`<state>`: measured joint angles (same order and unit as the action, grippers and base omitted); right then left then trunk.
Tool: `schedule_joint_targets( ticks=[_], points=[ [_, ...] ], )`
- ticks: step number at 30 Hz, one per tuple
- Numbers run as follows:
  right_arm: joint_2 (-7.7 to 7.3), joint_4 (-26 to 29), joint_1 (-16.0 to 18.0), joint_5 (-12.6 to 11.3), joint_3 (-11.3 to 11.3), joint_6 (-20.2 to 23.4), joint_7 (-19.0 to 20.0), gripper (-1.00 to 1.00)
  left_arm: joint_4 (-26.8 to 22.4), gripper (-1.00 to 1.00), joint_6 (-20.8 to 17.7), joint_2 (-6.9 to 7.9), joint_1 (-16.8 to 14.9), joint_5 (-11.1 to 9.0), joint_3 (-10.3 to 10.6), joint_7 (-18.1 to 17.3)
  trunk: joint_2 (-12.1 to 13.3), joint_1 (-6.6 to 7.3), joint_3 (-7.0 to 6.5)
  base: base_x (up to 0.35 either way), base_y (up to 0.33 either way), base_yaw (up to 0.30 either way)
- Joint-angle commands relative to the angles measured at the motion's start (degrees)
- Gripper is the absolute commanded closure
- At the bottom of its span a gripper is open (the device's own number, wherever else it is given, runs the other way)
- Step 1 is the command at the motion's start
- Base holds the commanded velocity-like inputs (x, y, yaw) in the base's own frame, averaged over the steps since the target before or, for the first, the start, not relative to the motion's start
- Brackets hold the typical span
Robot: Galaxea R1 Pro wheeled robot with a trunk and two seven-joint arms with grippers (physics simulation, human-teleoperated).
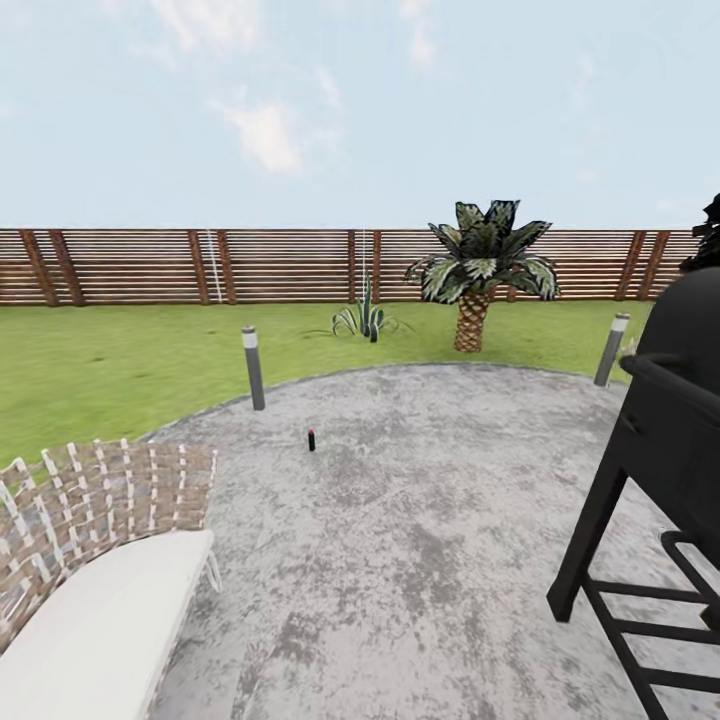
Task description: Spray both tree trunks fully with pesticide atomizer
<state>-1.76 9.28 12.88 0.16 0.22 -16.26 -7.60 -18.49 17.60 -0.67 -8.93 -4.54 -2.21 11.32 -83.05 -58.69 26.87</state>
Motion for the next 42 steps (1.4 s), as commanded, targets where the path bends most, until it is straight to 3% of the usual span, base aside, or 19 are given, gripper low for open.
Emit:
schedule_joint_targets(
  ticks=[1,42],
  points=[
    [0.00,-0.05,0.04,0.02,0.04,-0.17,-0.14,-1.00,0.03,-1.00,0.25,-0.03,-0.04,-0.47,-0.16,-0.16,-0.03,-0.03,0.06,0.350,0.000,0.000],
    [0.00,-0.04,0.04,0.02,0.04,-0.18,-0.14,-1.00,0.03,-1.00,0.25,-0.03,-0.04,-0.47,-0.16,-0.16,-0.03,-0.03,0.06,0.350,0.000,0.000]
  ],
)
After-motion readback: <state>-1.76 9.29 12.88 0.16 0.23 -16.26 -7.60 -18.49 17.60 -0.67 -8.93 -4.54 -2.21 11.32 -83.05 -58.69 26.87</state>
